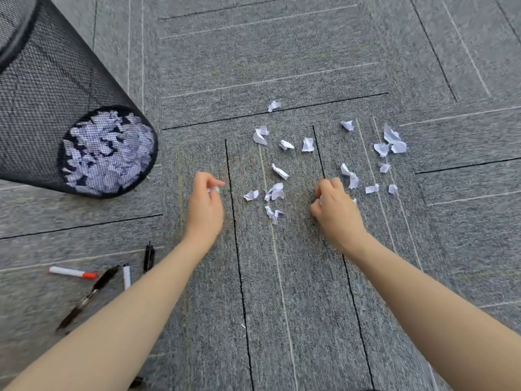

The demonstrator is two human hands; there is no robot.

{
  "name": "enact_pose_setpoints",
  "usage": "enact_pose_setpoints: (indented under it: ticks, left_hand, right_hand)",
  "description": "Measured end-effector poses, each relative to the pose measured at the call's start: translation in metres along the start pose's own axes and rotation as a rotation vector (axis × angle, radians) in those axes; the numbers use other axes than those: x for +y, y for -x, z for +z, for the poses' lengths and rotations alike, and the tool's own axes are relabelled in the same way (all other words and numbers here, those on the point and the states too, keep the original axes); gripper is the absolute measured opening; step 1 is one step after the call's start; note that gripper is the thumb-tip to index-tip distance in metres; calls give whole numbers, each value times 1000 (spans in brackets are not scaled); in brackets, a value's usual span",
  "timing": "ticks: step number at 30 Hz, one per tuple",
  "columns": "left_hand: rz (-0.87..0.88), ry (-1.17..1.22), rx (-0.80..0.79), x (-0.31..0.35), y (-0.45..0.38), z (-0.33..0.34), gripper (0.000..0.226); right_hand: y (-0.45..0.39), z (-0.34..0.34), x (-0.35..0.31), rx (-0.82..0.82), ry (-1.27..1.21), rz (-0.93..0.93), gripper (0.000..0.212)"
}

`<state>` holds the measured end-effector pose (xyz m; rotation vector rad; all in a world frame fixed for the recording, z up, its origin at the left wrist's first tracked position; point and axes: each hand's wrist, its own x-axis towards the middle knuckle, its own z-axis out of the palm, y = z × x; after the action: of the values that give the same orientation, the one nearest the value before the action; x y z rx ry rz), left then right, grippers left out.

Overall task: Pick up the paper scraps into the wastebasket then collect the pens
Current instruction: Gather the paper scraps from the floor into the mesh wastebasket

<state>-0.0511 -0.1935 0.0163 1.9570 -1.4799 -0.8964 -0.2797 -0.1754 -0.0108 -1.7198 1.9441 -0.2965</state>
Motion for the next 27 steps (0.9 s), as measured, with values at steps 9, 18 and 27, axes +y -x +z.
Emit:
enact_pose_setpoints:
  ticks: [9, 18, 27]
  left_hand:
    - [-197, -96, 35, -13, 1, -17, 14]
    - [198, -724, -297, -19, 1, -3, 16]
    - [217, -612, -281, 30, -15, 28, 19]
  right_hand:
    - [13, 3, 17, 49, 161, -198, 19]
    - [12, 3, 12, 58, 47, -132, 36]
    - [17, 10, 11, 109, 29, -115, 30]
